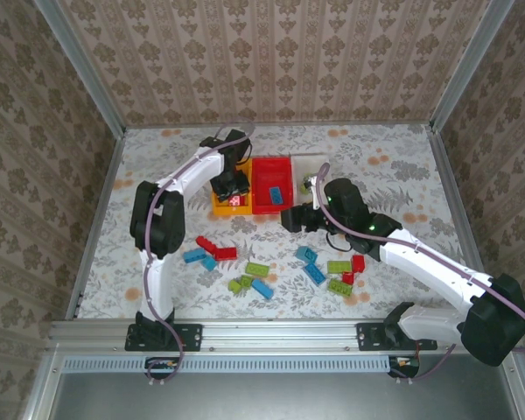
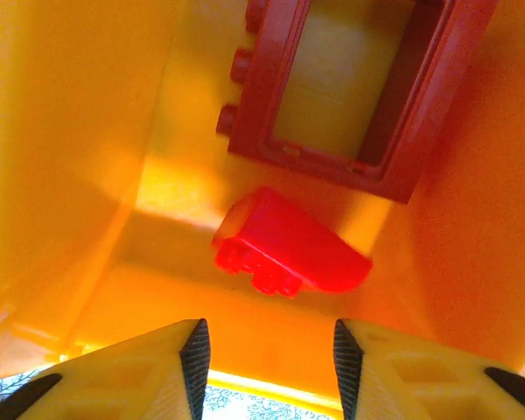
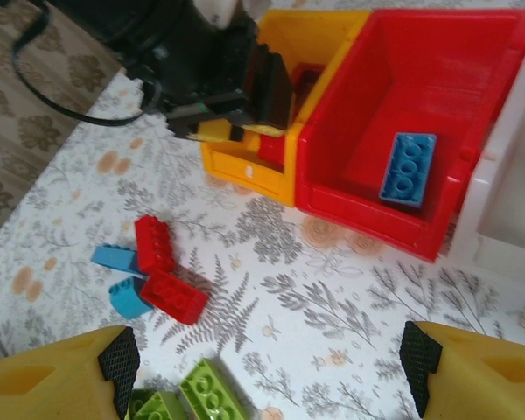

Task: Sort the legos into containers by color

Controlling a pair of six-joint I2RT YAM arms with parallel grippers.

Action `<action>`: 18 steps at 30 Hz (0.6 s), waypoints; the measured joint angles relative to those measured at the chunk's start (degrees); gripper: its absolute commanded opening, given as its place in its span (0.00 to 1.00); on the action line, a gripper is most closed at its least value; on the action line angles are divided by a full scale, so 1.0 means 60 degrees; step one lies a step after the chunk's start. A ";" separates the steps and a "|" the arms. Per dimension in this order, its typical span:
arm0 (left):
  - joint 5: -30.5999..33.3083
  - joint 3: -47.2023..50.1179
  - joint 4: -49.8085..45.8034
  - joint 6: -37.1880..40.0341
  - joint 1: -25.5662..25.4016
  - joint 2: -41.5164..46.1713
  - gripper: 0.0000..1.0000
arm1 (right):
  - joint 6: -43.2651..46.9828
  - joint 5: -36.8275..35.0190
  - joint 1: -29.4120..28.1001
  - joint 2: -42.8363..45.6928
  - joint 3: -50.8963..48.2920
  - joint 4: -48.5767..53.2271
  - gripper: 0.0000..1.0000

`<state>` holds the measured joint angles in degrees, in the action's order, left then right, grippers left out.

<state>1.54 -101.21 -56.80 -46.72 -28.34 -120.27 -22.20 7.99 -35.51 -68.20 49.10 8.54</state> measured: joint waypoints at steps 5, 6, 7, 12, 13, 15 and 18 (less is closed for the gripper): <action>0.0000 0.0106 -0.0084 0.0000 -0.0015 0.0222 0.50 | -0.0841 -0.0743 0.0109 0.0157 0.0153 0.1348 0.77; 0.0004 0.0197 -0.0091 0.0000 -0.0015 0.0393 0.50 | -0.1166 -0.0929 0.0186 0.0208 0.0248 0.1770 0.76; 0.0004 0.0299 -0.0087 0.0000 -0.0033 0.0561 0.51 | -0.1483 -0.1093 0.0266 0.0237 0.0364 0.2204 0.74; -0.0033 0.1231 0.0142 0.0346 -0.0342 0.2091 0.59 | -0.3905 -0.1446 0.1158 0.0098 0.1071 0.4972 0.72; -0.0084 0.1417 0.0291 0.0586 -0.0481 0.2393 0.60 | -0.4386 -0.1424 0.1290 0.0033 0.1075 0.5286 0.71; -0.0459 0.2022 0.0925 0.1392 -0.0918 0.3126 0.61 | -0.5577 -0.1242 0.1439 -0.0120 0.1005 0.5814 0.70; -0.1377 0.3009 0.1818 0.2714 -0.1759 0.4065 0.62 | -0.7486 -0.0903 0.1286 -0.0175 0.0583 0.5847 0.70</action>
<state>-6.72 -83.15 -45.89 -30.44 -38.89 -95.88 -67.11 2.57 -27.79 -69.25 52.60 43.62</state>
